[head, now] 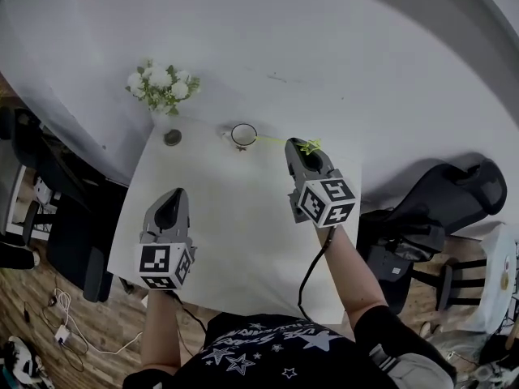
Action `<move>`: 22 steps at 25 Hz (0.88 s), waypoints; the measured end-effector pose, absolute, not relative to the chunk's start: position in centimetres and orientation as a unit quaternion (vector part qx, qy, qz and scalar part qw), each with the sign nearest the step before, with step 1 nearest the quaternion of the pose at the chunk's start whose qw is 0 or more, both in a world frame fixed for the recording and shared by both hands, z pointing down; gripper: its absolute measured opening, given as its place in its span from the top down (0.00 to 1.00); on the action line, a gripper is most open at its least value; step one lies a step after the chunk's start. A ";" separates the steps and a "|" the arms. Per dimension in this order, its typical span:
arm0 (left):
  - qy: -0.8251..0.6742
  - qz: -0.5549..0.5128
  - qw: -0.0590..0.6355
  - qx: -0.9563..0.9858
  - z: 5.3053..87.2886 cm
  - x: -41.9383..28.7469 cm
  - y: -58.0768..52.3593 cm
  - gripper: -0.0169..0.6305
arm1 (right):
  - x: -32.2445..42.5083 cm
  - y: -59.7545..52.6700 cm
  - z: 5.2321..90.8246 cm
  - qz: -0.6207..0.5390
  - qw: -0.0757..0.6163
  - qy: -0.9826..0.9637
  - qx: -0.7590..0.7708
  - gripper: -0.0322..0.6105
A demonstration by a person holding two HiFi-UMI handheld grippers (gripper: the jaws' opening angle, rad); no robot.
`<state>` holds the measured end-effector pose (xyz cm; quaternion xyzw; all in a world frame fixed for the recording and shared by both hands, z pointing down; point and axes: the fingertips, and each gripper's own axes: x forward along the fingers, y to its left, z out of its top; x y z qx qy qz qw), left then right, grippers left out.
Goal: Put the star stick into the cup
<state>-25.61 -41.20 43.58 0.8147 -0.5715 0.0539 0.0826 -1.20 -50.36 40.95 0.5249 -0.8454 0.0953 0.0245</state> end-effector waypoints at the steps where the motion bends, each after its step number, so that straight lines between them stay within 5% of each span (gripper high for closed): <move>1: -0.569 0.053 0.083 0.816 43.6 -25.6 -41.9 0.97 | -1.5 -51.0 41.2 0.097 0.028 -0.845 0.525 0.90; 22: -0.547 0.057 0.127 0.825 48.2 -25.1 -47.3 0.97 | -5.0 -57.2 50.1 0.151 0.105 -0.839 0.512 0.90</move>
